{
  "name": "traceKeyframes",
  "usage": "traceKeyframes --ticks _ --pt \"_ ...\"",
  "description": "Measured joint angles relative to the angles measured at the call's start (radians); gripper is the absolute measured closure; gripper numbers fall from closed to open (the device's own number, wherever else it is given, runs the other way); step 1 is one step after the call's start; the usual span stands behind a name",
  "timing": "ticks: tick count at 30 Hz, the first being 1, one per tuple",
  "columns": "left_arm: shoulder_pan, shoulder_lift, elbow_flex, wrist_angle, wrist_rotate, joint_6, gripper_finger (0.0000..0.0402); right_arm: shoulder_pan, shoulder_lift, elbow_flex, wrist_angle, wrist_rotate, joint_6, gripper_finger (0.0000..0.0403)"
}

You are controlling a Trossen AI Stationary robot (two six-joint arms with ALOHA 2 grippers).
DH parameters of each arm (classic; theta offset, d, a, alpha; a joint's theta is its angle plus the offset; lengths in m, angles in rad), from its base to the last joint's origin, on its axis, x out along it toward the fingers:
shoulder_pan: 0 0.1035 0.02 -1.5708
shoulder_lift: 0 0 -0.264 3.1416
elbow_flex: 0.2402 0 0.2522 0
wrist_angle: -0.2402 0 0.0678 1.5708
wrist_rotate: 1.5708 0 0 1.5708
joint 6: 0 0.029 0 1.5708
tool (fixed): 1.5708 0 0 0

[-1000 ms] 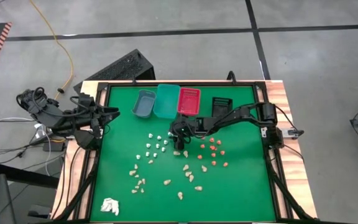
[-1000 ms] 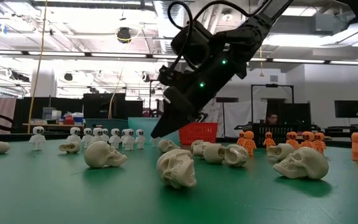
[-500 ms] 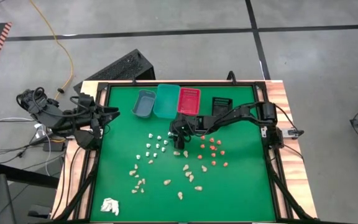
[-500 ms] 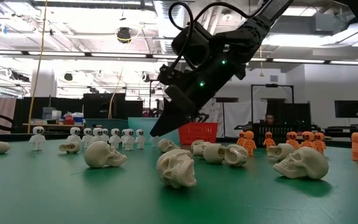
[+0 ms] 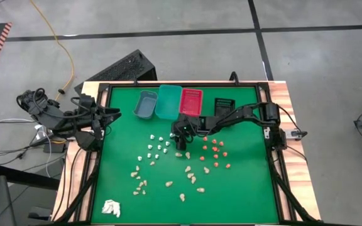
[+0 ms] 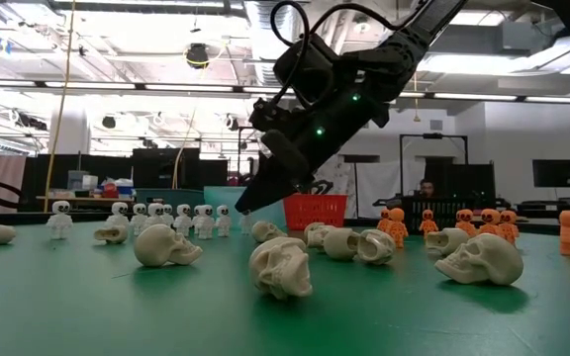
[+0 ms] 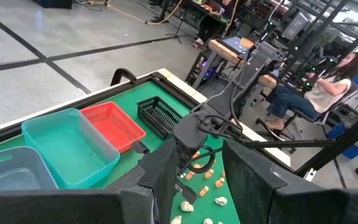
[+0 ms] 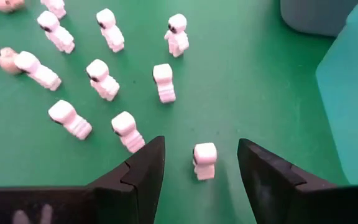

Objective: Sort Halloween decoration
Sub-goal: Put the white skeleton toy into the light blue bin

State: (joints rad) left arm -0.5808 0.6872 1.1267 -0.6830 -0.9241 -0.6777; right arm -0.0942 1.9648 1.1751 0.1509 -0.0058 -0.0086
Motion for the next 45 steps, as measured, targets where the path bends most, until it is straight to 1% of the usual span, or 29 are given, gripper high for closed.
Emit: traceKeyframes --ticks 15,27,32,41,45 --pt "0.0 0.0 0.0 -0.001 0.0 0.0 0.0281 -0.006 0.006 0.0 0.01 0.0 -0.021 0.0201" --pt "0.0 0.0 0.0 -0.002 0.001 0.0 0.0281 -0.004 0.054 0.003 0.016 -0.003 0.007 0.0206" --pt "0.0 0.0 0.0 -0.008 0.001 0.0 0.0281 -0.004 0.054 0.004 0.02 -0.006 0.008 0.0241" --pt "0.0 0.0 0.0 -0.01 0.001 0.001 0.0281 -0.004 0.054 0.004 0.019 -0.007 0.013 0.0327" --pt "0.0 0.0 0.0 -0.01 0.001 0.001 0.0281 -0.004 0.053 0.004 0.019 -0.007 0.049 0.0369"
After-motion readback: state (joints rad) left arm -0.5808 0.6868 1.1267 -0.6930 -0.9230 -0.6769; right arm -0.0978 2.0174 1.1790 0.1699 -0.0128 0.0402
